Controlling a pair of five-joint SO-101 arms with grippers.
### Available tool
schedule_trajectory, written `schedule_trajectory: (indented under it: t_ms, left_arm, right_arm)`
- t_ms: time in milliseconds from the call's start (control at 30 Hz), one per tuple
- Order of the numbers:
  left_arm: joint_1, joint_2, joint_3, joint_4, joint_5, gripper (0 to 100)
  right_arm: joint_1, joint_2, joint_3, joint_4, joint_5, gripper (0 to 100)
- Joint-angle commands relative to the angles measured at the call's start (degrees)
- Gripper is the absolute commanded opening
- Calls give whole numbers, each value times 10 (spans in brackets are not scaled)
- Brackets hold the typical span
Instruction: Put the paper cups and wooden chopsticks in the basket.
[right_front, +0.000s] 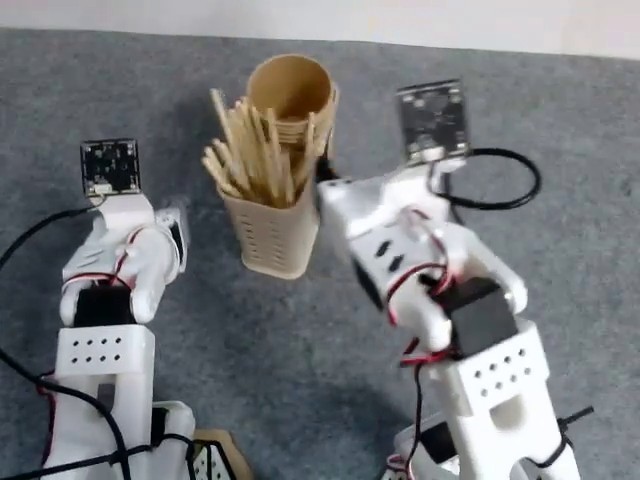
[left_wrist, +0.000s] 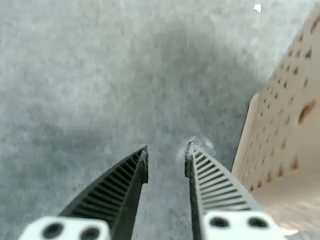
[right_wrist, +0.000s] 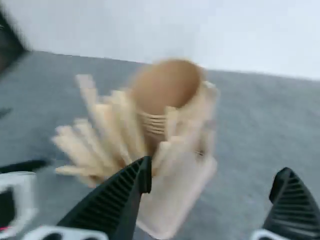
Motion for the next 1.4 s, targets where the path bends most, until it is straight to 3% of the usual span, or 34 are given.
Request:
schedule_trajectory:
  t_ms: [0,133,333,600,733,1167,1367]
  left_arm:
    - [0,-3,-51,-7,-12,153]
    - [20,18,-68,-3,-44,153]
    - [89,151,-128,51,-44,153]
    - [209,230,-196,129,-86,153]
    - [186,220,-198,130,-85,153]
    - [81,218,-209,132,-86,153]
    - [61,217,-235,157,-87,153]
  right_arm:
    - [89,-12,19,7,7,368]
    - [127,-8,65,0,7,368]
    - [114,-9,208,-131,7,368]
    - [-15,-8,339,-246,4,368]
    - [-52,-8,356,-248,4,368]
    - [-49,-10,361,-244,4,368]
    - [-50,-15,355,-164,4,368]
